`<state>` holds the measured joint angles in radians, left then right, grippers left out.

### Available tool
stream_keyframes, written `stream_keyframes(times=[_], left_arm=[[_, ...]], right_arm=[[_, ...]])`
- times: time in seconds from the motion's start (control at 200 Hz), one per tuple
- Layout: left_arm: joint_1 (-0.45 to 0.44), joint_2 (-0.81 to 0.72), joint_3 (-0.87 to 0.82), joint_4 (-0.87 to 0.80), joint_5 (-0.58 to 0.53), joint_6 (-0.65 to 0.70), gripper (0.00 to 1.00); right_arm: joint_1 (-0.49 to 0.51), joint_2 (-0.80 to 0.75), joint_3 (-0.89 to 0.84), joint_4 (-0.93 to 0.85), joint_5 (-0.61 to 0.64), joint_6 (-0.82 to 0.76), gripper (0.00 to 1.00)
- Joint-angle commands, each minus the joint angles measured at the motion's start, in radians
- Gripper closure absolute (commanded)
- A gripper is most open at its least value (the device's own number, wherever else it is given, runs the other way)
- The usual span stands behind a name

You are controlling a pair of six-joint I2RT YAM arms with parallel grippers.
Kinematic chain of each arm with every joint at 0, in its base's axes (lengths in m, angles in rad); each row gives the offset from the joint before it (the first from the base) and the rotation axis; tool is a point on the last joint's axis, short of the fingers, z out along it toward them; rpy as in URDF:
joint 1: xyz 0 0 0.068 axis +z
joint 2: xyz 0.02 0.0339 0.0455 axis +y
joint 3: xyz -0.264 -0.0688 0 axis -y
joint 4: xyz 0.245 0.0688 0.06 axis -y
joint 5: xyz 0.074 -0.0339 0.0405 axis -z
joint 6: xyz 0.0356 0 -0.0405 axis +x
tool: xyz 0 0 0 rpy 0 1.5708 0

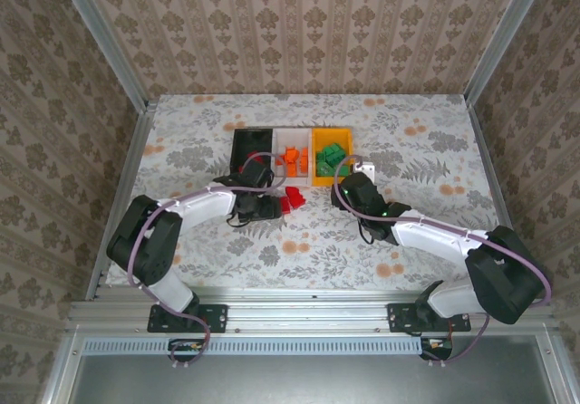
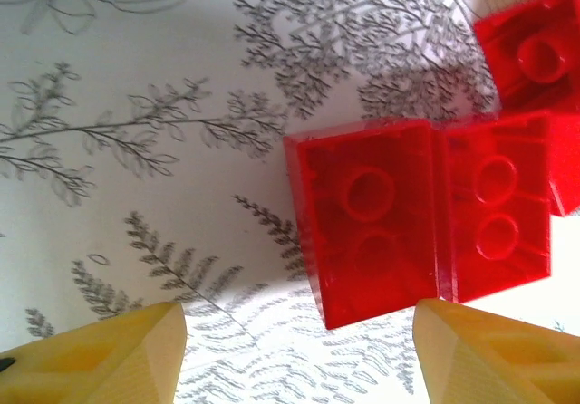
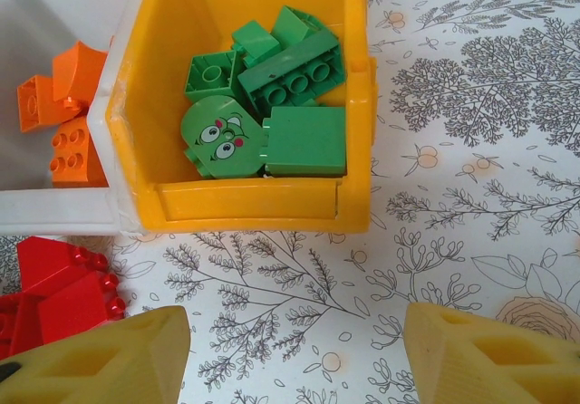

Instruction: Sort the legos into containers by color

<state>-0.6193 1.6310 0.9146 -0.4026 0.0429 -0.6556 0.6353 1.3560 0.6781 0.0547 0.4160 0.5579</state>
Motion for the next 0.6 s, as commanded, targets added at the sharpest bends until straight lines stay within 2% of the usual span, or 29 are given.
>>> stream_keyframes(times=[0.0, 0.18, 0.315, 0.425, 0.595], left_arm=[[0.041, -0.03, -0.043, -0.003, -0.05, -0.016, 0.32], [0.107, -0.054, -0.066, -0.004, -0.014, -0.004, 0.32], [0.082, -0.094, -0.05, 0.011, 0.029, 0.012, 0.3], [0.055, -0.092, 0.008, -0.04, 0.006, 0.067, 0.26], [0.046, -0.061, 0.058, -0.074, 0.003, 0.156, 0.26]], right_arm=[[0.0, 0.005, 0.023, 0.014, 0.014, 0.005, 0.35], [0.0, 0.002, 0.024, 0.014, 0.006, 0.004, 0.35], [0.0, -0.006, 0.023, 0.014, 0.008, 0.002, 0.35], [0.0, -0.009, 0.022, 0.013, 0.008, 0.001, 0.35], [0.0, -0.007, 0.022, 0.014, 0.007, -0.001, 0.35]])
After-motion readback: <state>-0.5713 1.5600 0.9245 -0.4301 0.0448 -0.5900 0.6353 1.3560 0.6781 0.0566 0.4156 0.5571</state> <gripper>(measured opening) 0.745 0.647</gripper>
